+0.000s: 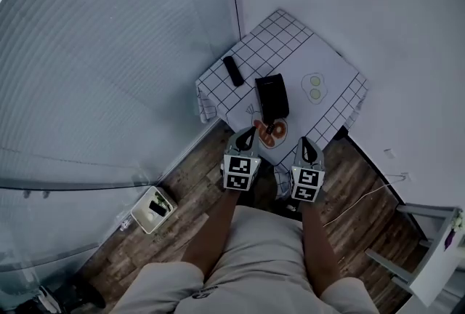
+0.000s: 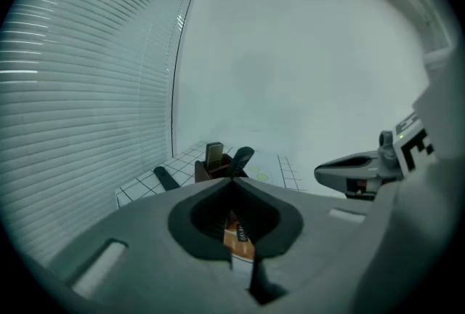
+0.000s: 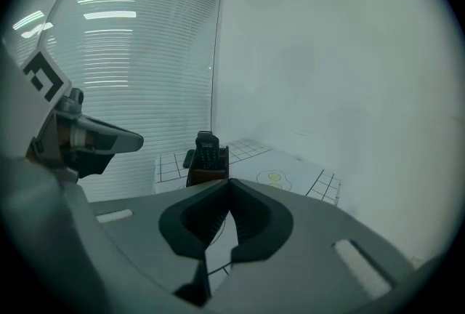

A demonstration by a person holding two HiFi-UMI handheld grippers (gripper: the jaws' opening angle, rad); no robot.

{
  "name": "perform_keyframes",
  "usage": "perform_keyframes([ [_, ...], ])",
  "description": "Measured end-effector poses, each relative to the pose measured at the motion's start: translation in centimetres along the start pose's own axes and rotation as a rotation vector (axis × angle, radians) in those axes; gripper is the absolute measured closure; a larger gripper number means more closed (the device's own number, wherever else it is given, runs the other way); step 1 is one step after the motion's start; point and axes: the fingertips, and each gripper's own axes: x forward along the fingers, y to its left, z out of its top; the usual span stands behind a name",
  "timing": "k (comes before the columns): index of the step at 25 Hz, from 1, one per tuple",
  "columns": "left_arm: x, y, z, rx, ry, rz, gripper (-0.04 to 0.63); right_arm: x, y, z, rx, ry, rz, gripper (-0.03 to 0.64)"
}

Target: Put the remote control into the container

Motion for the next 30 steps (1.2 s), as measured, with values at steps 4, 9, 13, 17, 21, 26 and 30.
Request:
perform_keyframes([
  [4,1.1,3.6,1.2,0.022,-0.007,-0.027,0.594,1.9,1.5,0.8,0.028,-0.002,-0.068,0.614],
  [9,3.0,8.3,2.5,-0.035,-0.037,-0.012,0.594,3.6,3.0,1.1,0.041,0.008,-0.117,0.614],
  [13,5.2,11.9,1.8,-0.094,-0.003,0.061,0.592,3.8,2.9,2.1,0.03,-0.003,-0.164,0.614],
  [17,8.8,14.9,1.4,-0.146,0.018,0.121,0.592,4.2,2.5,2.5,0.009,-0.003,-0.19,0.614],
  [21,12.6,16.9,0.5,-0.201,0.048,0.164,0.592,4.4,1.4,1.9,0.025,0.027,-0.2,0.614],
  [26,16.1,18.7,0.6,-0.267,0.084,0.23,0.592,5.4,-1.5,2.5,0.094,0.047,-0.204,0.614],
  [30,17.8,19.2,0.8,-0.252,0.103,0.272,0.591,8.7,-3.1,3.2,0.182,0.05,-0.14,0.614],
])
